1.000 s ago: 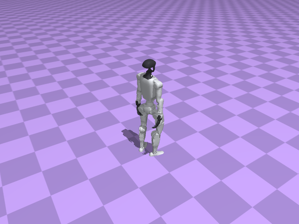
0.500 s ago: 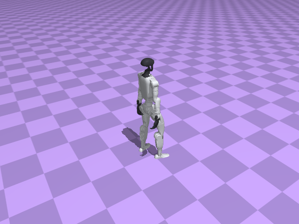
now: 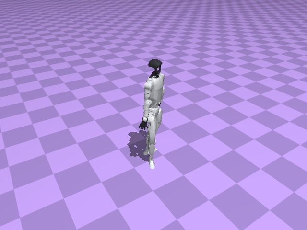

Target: In place motions

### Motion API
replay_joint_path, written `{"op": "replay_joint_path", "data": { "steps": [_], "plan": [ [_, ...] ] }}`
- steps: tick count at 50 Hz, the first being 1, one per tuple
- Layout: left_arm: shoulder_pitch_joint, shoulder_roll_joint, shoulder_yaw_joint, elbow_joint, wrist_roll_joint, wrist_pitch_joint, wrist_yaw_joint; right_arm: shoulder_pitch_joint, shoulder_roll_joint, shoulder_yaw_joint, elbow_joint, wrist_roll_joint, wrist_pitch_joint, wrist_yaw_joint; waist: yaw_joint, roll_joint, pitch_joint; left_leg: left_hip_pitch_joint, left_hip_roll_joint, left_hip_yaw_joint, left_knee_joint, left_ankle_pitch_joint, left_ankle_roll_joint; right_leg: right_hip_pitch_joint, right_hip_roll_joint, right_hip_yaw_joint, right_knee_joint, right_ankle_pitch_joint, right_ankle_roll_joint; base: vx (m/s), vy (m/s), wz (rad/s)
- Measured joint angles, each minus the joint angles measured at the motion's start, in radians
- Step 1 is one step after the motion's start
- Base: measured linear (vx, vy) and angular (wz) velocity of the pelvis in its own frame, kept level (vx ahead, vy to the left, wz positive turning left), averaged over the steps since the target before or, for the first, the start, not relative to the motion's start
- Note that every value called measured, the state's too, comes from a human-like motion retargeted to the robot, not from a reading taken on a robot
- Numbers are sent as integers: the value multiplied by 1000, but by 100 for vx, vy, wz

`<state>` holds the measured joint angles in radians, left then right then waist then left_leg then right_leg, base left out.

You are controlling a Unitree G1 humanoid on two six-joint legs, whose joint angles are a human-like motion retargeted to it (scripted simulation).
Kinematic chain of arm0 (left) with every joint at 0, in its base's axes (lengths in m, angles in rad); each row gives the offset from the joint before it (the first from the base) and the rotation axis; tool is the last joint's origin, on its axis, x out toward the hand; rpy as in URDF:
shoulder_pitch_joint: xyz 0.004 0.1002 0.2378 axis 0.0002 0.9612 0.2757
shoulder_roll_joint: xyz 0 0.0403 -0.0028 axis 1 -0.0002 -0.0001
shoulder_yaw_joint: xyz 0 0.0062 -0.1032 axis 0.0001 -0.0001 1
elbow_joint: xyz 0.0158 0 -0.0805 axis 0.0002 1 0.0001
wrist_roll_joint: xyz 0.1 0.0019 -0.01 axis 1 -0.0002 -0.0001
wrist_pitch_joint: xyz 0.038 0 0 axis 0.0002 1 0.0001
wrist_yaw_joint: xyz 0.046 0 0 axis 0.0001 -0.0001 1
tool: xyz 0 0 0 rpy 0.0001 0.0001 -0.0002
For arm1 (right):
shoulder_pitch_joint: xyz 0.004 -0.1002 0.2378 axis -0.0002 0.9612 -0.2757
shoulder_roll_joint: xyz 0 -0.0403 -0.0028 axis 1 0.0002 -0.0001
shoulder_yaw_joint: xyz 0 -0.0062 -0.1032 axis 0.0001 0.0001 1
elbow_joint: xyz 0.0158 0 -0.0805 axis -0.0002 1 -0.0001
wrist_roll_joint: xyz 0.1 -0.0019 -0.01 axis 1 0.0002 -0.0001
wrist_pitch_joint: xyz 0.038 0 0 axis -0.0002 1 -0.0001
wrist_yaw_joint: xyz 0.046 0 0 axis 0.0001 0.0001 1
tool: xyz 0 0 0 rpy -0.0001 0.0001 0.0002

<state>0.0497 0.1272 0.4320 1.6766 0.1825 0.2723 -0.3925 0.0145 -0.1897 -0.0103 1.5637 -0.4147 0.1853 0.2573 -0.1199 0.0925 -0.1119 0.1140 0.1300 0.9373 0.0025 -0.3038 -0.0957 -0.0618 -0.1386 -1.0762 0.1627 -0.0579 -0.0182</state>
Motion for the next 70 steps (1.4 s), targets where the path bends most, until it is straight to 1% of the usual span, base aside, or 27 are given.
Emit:
{"op": "replay_joint_path", "data": {
  "steps": [5,7,9,12,15,19,22,25,27,28,29,30,32,37,41,42,43,45,46,47,48,50,52,55,60,65,70],
  "plan": [
    [-8,-7,-2,-8,-14,8,-1,7,8,-23,30,6,18,11,-38,5,-31,37,-15,111,-15,12,-34,-62,59,186,-84,20,-40,9,-21,-98],
    [-15,-19,-4,-24,-31,0,3,11,10,-30,34,15,19,2,-66,17,-36,42,-8,136,-12,23,-42,-58,74,159,-109,28,-48,7,-24,-45],
    [-25,-24,-13,-44,-39,-12,-13,15,12,-35,35,22,18,-4,-107,31,-29,52,3,141,-5,34,-47,-63,96,208,-123,24,-57,8,-21,-17],
    [-44,-23,-9,-82,4,-13,-40,23,14,-38,45,27,23,-3,-131,42,-28,70,17,166,6,56,-57,-59,109,216,-137,23,-65,10,-22,-42],
    [-55,-28,13,-127,33,-24,-7,32,15,-45,64,29,31,-2,-129,31,-25,99,20,186,18,88,-60,-51,119,251,-145,16,-74,13,-24,-41],
    [-55,-30,33,-160,-56,-38,15,42,22,-53,68,12,39,3,-121,-5,-34,125,25,195,65,151,-43,-37,107,284,-154,8,-80,17,-26,-37],
    [-54,-24,55,-165,-103,-36,-9,42,27,-53,54,-10,42,25,-120,-56,-41,127,32,178,144,212,4,-23,71,310,-158,2,-76,11,-23,-32],
    [-55,-5,67,-153,-132,-30,-12,26,31,-54,32,-39,45,64,-125,-134,-44,75,71,96,336,253,116,-10,-2,347,-149,-7,-63,11,-21,-31],
    [-57,9,63,-140,-135,-27,-3,13,30,-55,14,-44,45,75,-117,-169,-43,-6,139,5,535,246,209,-8,-32,370,-144,-11,-59,10,-16,-40],
    [-56,13,59,-133,-132,-25,0,8,29,-56,4,-41,43,74,-115,-174,-43,-50,170,-53,616,236,243,-7,-33,375,-144,-13,-60,10,-13,-41],
    [-54,14,55,-128,-128,-24,1,3,27,-55,-5,-38,41,71,-109,-175,-42,-91,184,-119,669,218,249,-8,-30,383,-145,-14,-61,10,-9,-49],
    [-51,14,51,-123,-123,-22,3,-1,25,-54,-15,-35,39,67,-101,-174,-40,-131,189,-188,708,197,241,-8,-24,392,-146,-14,-63,7,-4,-85],
    [-47,6,47,-114,-115,-23,5,-13,20,-53,-33,-29,37,61,-62,-174,-31,-198,156,-311,729,153,213,-11,-12,432,-148,-10,-67,5,0,-118],
    [-30,-28,43,-97,-99,-29,7,-37,10,-55,-73,-21,27,63,6,-167,-9,-257,17,-497,545,80,187,-6,3,511,-150,0,-62,6,6,-106],
    [-2,-54,56,-86,-79,-34,4,-48,8,-55,-79,-26,24,66,23,-110,-14,-290,-45,-659,311,111,138,0,64,546,-158,0,-49,14,9,-77],
    [7,-59,59,-81,-78,-35,3,-48,9,-54,-76,-27,26,66,24,-95,-18,-294,-54,-687,256,147,137,5,80,552,-159,-1,-45,20,10,-70],
    [17,-63,63,-75,-77,-36,3,-46,10,-53,-71,-27,27,65,24,-84,-22,-295,-66,-701,210,210,162,11,90,558,-159,-2,-41,22,13,-43],
    [30,-67,70,-55,-74,-33,-2,-43,14,-48,-51,-22,32,64,-16,-70,-37,-288,-80,-734,206,190,146,20,90,539,-158,-6,-36,20,13,1],
    [31,-66,74,-45,-72,-28,-6,-42,19,-44,-40,-15,36,61,-23,-68,-41,-262,-33,-616,194,186,123,20,89,542,-155,-6,-35,13,11,-8],
    [32,-64,78,-37,-70,-23,-8,-41,24,-41,-28,-7,39,58,-29,-65,-42,-240,-13,-559,177,187,113,23,90,544,-153,-6,-34,9,12,-35],
    [32,-62,79,-33,-67,-19,-7,-39,30,-41,-16,2,40,53,-33,-61,-37,-230,-46,-622,151,200,130,31,93,545,-152,-7,-34,9,14,-17],
    [30,-58,73,-31,-64,-18,-2,-34,35,-43,15,21,37,45,-54,-60,-34,-191,-62,-591,118,194,142,49,88,521,-153,-8,-31,12,14,3],
    [33,-56,65,-37,-57,-21,4,-22,37,-42,44,23,36,42,-36,-64,-41,-166,-73,-596,90,198,135,56,83,539,-152,-7,-27,19,14,-39],
    [37,-55,50,-44,-37,-21,1,2,38,-45,77,-8,46,36,-16,-59,-68,-147,-97,-598,62,188,148,50,77,559,-149,-3,-18,20,15,-35],
    [21,-54,42,-58,-41,-23,-9,4,37,-30,101,-35,60,21,-22,-50,-70,-136,-109,-591,58,167,156,41,69,571,-140,8,-8,6,15,-28],
    [12,-48,37,-81,-34,-26,-15,-2,42,-21,63,-30,49,25,-24,-43,-58,-127,-114,-589,61,145,158,24,59,599,-118,16,4,1,11,-45],
    [8,-37,31,-77,-27,-21,-16,-14,50,-11,24,-27,37,30,-24,-39,-66,-130,-112,-566,55,132,153,-12,49,623,-90,21,13,-2,7,-38]
  ]
}}
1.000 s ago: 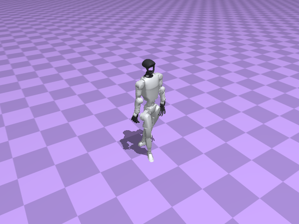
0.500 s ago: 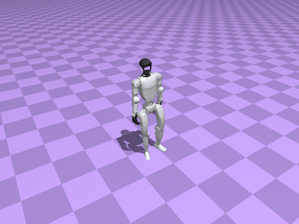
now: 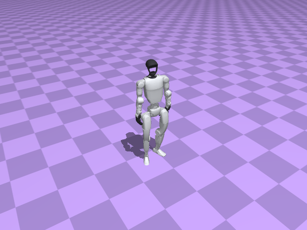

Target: In place motions

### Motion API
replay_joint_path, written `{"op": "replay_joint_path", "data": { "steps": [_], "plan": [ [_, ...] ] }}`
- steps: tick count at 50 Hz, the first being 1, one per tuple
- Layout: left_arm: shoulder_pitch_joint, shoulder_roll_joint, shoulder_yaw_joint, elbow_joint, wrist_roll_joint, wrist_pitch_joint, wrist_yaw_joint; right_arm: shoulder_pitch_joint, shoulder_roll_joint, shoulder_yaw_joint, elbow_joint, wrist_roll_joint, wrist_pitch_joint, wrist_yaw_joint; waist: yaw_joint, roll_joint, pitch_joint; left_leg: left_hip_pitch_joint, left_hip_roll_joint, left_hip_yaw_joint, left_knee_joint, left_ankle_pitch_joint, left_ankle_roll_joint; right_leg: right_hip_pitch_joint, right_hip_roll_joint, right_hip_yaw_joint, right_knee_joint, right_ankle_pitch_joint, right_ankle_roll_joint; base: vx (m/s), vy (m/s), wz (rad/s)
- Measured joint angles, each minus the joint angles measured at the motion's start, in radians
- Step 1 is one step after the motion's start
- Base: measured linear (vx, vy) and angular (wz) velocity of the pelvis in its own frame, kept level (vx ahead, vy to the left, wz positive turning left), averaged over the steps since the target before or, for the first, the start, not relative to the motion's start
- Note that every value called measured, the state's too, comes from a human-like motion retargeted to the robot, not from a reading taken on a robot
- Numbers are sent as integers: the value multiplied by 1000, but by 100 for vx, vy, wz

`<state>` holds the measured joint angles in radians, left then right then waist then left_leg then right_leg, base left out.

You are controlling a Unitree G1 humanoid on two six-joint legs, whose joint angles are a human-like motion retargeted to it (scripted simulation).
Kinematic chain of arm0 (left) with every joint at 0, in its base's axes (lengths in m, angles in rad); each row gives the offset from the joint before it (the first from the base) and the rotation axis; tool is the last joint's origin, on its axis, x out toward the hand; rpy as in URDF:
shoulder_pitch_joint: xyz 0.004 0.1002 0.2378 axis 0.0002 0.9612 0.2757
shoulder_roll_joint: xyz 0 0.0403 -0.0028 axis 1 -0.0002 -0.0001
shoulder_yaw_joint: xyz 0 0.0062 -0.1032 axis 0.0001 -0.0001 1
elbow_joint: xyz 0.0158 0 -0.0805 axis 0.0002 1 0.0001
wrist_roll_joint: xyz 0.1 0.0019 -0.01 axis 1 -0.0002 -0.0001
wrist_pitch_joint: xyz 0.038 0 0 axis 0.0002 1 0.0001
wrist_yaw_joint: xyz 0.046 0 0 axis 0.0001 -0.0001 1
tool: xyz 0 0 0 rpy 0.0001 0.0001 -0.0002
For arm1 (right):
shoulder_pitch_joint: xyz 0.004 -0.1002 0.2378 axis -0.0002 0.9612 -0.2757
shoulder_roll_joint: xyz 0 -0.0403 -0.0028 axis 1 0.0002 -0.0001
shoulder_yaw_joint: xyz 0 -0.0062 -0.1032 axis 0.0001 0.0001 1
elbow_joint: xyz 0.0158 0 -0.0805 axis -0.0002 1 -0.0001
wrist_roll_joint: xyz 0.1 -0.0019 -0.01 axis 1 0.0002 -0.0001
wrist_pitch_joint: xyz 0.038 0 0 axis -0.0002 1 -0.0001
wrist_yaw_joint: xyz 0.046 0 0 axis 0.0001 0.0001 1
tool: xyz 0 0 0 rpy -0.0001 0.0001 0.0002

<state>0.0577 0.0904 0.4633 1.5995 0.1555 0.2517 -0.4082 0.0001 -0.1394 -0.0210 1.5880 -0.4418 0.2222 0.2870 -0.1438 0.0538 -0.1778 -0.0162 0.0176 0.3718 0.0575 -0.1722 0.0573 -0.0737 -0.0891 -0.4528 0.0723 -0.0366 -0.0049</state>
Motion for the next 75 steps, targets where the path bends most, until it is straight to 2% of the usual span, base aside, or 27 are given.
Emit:
{"op": "replay_joint_path", "data": {
  "steps": [10,18,23,28,32,35,40,44,48,52,57,60,65,68,70,72,75],
  "plan": [
    [-2,-2,-3,4,2,2,-6,-21,0,27,-40,-14,-20,-7,-4,-4,15,1,-4,10,-4,-13,2,-21,-4,21,17,17,6,-1,1,-6],
    [-4,-6,1,14,12,5,-13,-20,-13,17,-25,-3,-21,-21,2,6,11,-40,16,-31,9,-12,-22,-52,11,51,66,-5,-5,-2,-1,13],
    [-8,-2,2,1,25,9,-23,-17,-19,10,1,12,-15,-22,-20,13,29,-70,38,-78,22,3,-35,-79,42,189,111,-5,-22,-5,-8,76],
    [3,1,0,-16,36,6,-29,-2,-24,3,22,11,-11,-31,-39,7,42,-96,40,-146,35,23,-51,-86,81,405,113,14,12,-5,-10,107],
    [10,5,6,-17,35,8,-31,1,-29,3,35,11,-8,-33,-33,-4,48,-129,33,-199,53,39,-65,-75,87,455,103,-7,28,-7,-11,97],
    [16,8,10,-19,29,12,-38,-3,-33,8,39,14,-6,-32,-12,-12,58,-146,33,-223,58,60,-86,-60,80,398,83,-27,0,-9,-15,79],
    [27,-10,12,-34,4,4,-32,-26,-44,14,25,15,-2,-31,47,-7,88,-182,39,-238,74,74,-95,-35,76,313,40,-15,-13,-15,-9,78],
    [21,-23,29,-46,-5,-12,-26,-44,-55,37,-11,19,-15,-29,57,0,135,-209,36,-268,82,66,-116,8,76,217,-5,-6,-27,-19,2,119],
    [18,-28,23,-45,5,-16,-16,-38,-67,27,-28,30,-25,-53,82,2,152,-240,27,-262,68,37,-123,36,58,97,-32,-7,-32,-20,8,154],
    [8,-32,5,-28,-17,-31,4,-20,-83,4,-29,58,-32,-75,99,1,156,-248,80,-41,55,-39,-150,64,34,-57,-53,-22,-27,-23,6,205],
    [5,-27,-1,-19,-26,-35,18,8,-96,-30,-14,67,-26,-89,58,12,138,-199,180,402,90,-52,-268,101,25,-255,-79,-57,-5,-18,7,259],
    [12,-19,-3,-12,-22,-33,21,28,-100,-44,5,73,-20,-92,39,4,110,-157,189,572,126,-22,-261,111,8,-356,-80,-79,13,-9,12,242],
    [36,-2,21,17,-30,-26,29,37,-92,-49,31,75,-6,-111,65,-28,79,-132,186,503,188,27,-225,128,-21,-456,-75,-100,38,0,15,152],
    [53,3,51,44,-45,-20,41,34,-83,-46,21,70,-6,-112,80,-34,68,-97,172,476,155,94,-213,140,-19,-496,-76,-106,51,8,19,98],
    [65,4,72,64,-55,-17,47,34,-77,-46,5,64,-11,-106,98,-25,59,-66,158,475,96,132,-250,149,0,-515,-80,-109,59,13,20,69],
    [78,2,89,81,-64,-12,49,32,-74,-41,-10,57,-15,-99,99,-25,46,-55,121,485,44,135,-216,160,4,-542,-83,-107,69,18,21,87],
    [89,0,112,98,-76,-5,47,26,-66,-29,-29,54,-17,-98,97,-33,34,-90,95,394,27,145,-188,176,-2,-585,-80,-100,84,16,21,73]
  ]
}}
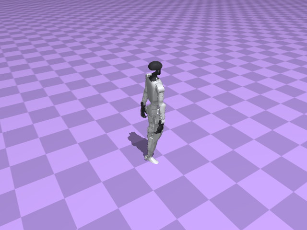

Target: In place motions

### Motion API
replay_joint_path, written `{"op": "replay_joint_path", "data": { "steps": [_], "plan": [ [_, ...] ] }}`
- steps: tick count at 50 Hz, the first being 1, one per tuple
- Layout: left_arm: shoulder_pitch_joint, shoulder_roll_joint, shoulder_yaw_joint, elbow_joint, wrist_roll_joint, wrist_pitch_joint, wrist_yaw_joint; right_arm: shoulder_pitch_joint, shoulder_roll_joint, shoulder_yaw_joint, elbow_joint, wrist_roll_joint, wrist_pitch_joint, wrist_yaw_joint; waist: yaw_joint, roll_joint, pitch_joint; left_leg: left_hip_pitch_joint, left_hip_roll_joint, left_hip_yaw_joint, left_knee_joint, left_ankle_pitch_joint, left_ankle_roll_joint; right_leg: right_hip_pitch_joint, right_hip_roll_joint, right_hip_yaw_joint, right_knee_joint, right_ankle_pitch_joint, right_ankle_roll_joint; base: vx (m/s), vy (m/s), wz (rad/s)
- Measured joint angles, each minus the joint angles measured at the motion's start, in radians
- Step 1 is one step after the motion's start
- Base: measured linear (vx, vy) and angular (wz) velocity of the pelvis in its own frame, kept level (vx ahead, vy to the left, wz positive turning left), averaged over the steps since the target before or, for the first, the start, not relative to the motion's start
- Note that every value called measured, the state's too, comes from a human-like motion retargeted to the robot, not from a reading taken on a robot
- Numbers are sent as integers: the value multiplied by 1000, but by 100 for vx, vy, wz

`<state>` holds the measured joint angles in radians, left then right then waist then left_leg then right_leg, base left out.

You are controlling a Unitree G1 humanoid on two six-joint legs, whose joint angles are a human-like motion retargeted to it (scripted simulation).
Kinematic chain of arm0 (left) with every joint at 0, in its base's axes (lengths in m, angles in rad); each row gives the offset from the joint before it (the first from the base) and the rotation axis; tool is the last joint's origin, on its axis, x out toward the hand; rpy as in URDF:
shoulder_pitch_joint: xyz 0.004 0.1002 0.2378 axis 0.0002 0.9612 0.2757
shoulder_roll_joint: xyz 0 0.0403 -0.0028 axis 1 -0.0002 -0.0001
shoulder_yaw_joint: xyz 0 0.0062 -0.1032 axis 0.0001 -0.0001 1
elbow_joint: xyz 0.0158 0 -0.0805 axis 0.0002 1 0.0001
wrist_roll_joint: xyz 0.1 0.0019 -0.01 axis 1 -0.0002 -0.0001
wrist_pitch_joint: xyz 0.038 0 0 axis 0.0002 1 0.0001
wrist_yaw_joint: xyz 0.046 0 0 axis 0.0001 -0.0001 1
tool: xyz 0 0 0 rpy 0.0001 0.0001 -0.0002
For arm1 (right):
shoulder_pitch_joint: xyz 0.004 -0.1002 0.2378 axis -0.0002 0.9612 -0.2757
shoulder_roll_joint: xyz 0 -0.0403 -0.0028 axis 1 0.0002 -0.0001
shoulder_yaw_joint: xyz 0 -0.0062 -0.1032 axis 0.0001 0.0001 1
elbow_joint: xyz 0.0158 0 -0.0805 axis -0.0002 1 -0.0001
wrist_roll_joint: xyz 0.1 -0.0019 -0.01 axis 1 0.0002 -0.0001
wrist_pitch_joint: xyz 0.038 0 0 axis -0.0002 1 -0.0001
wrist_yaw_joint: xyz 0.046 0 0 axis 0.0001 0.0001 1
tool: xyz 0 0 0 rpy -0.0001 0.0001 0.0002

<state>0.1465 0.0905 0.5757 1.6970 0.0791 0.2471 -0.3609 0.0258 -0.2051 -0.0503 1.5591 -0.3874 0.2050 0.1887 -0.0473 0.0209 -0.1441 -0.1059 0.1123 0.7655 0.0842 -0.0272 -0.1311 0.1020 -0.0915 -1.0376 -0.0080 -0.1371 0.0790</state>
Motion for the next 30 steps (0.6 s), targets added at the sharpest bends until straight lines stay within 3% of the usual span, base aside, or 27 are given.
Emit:
{"op": "replay_joint_path", "data": {
  "steps": [7,11,14,18,20,22,27,30],
  "plan": [
    [-18,0,21,-45,-2,-6,-8,-27,16,31,-49,-14,-27,-10,60,-31,58,55,-35,-39,-26,-33,25,72,-27,-38,52,28,10,13,20,23],
    [-28,7,-2,-45,1,-3,-14,-13,18,40,-60,-29,-42,-35,48,-2,54,74,-31,-84,-50,-49,33,101,-33,-51,130,86,-4,23,20,45],
    [-47,7,-18,-57,12,-1,-25,-4,14,51,-61,-16,-46,-41,12,64,66,80,24,-138,-54,-61,32,87,-51,-33,288,172,-62,23,25,65],
    [-85,9,-50,-90,38,5,-60,-10,10,57,-55,21,-41,-41,-10,128,91,83,80,-171,-55,-78,31,-65,-167,132,675,238,-206,13,16,25],
    [-104,18,-71,-103,54,9,-76,-9,16,55,-48,40,-37,-37,-8,114,94,82,63,-171,-62,-78,38,-155,-192,246,761,223,-175,10,8,14],
    [-126,26,-91,-112,67,13,-79,-2,26,51,-44,55,-38,-31,-33,99,96,74,46,-196,-67,-73,45,-246,-132,401,749,183,-109,3,-3,79],
    [-155,32,-119,-141,60,3,-75,18,44,72,-43,48,-45,-35,-78,68,93,57,26,-246,-62,-73,54,-321,-10,555,506,51,-47,8,-7,79],
    [-163,34,-128,-150,61,1,-89,24,48,91,-34,14,-42,-41,-107,25,97,79,-25,-278,-69,-77,58,-331,45,711,326,27,2,14,-8,79]
  ]
}}
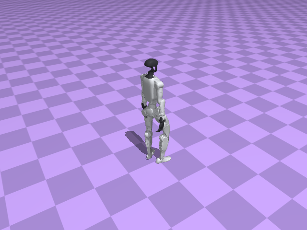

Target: In place motions

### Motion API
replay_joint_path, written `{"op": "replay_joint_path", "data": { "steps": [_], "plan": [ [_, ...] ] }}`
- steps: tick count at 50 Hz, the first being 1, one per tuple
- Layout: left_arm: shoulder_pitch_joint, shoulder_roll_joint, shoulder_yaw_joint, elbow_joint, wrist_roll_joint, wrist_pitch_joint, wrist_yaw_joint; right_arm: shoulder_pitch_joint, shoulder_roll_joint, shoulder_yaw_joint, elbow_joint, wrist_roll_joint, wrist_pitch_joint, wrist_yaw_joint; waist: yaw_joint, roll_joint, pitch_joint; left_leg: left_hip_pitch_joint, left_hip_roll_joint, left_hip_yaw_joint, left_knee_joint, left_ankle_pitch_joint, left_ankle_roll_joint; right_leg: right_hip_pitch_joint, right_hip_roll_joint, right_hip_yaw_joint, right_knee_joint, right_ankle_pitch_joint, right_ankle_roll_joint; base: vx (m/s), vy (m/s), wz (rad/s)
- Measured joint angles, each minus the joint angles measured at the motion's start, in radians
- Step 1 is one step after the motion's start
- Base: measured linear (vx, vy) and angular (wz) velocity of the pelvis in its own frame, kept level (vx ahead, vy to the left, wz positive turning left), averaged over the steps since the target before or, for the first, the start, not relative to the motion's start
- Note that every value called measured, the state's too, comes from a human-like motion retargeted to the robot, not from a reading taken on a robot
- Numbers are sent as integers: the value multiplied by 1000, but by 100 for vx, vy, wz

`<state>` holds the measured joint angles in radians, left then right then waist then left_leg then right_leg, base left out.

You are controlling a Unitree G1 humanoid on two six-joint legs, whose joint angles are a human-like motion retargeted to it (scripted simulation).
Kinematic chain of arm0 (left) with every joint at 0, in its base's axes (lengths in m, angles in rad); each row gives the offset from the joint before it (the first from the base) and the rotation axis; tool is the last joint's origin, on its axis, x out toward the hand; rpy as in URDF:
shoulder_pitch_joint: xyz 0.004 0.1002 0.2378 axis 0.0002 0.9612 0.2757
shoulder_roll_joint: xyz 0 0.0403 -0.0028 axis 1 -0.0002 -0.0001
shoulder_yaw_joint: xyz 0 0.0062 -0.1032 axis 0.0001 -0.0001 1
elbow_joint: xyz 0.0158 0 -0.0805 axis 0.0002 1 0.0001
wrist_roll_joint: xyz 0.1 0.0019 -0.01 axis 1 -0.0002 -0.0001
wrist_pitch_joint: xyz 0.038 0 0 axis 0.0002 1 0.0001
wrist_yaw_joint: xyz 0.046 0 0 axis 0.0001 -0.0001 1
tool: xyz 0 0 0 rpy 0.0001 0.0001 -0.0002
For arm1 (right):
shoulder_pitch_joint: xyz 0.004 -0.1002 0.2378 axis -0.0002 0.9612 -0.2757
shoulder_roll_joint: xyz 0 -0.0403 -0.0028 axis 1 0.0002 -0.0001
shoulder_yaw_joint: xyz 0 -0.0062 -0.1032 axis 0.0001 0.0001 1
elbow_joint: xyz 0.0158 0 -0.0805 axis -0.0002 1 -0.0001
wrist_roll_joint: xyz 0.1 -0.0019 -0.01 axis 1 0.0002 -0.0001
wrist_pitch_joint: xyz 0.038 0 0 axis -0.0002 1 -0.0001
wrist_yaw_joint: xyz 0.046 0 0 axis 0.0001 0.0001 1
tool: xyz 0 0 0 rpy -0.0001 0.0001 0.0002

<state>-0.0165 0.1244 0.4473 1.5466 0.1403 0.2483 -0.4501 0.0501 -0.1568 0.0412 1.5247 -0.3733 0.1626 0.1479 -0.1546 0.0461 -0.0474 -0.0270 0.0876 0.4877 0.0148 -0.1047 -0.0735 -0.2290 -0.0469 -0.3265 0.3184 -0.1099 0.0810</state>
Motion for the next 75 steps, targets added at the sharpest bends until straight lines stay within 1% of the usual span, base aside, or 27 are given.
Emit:
{"op": "replay_joint_path", "data": {
  "steps": [2,3,4,5,8,10,13,17,22,30,43,51,75],
  "plan": [
    [-4,6,-4,6,8,2,-1,4,1,10,11,-18,3,1,-4,-28,4,30,-31,-11,-6,-6,0,26,-6,12,-100,45,-21,16,-9,64],
    [-3,8,-8,12,12,4,1,11,1,13,16,-26,4,2,-6,-38,2,43,-43,-23,-6,-8,-1,48,-4,-7,-136,66,-48,19,-10,49],
    [-6,12,-13,22,18,7,1,13,1,13,23,-36,7,9,6,-52,-2,55,-58,-27,-7,-11,-1,69,-24,-49,-155,81,-44,20,-9,23],
    [-11,17,-17,34,25,12,0,14,1,10,30,-47,10,17,25,-68,-7,65,-74,-26,-7,-13,-1,89,-56,-102,-164,92,-25,17,-6,27],
    [-23,9,-46,73,30,21,18,17,1,-27,34,-69,21,29,62,-59,-22,59,-60,-64,8,-14,-2,118,-62,-128,-192,106,-5,11,-6,46],
    [-20,-3,-48,86,12,9,37,14,-3,-35,22,-64,15,16,72,-57,-21,64,-59,-73,15,-17,1,141,-57,-152,-217,110,-11,7,-8,34],
    [2,-14,-40,88,6,-7,19,5,-8,-29,2,-66,13,11,50,-43,-33,65,-54,-90,18,-25,0,166,-41,-172,-239,99,-12,12,-5,41],
    [28,-15,-30,102,52,4,15,-12,-10,-34,-6,-46,19,37,40,-29,-57,57,-50,-109,12,-25,-4,172,-32,-184,-249,90,-15,6,-4,33],
    [37,-1,-44,136,44,12,32,-18,0,-41,-31,-7,5,48,62,-33,-60,57,-47,-112,11,-25,-9,184,-28,-202,-254,79,-20,4,-7,17],
    [47,-4,-35,130,34,12,37,-16,2,-14,-37,-46,4,42,62,-27,-57,52,-40,-128,12,-23,-15,200,-17,-219,-269,74,-27,0,-3,11],
    [36,-24,-56,104,51,5,27,9,-9,-37,35,-25,17,29,59,-17,-56,42,-31,-130,9,-20,-21,203,-7,-237,-276,71,-38,0,0,3],
    [33,-25,-56,88,53,-2,25,15,-17,-48,65,-18,24,23,63,-22,-57,43,-29,-129,9,-24,-22,204,-4,-237,-280,73,-43,0,0,0],
    [40,-17,-51,103,64,0,31,5,-3,-34,21,-19,15,38,59,-21,-70,41,-27,-124,9,-35,-18,199,-2,-230,-283,79,-53,0,0,0]
  ]
}}
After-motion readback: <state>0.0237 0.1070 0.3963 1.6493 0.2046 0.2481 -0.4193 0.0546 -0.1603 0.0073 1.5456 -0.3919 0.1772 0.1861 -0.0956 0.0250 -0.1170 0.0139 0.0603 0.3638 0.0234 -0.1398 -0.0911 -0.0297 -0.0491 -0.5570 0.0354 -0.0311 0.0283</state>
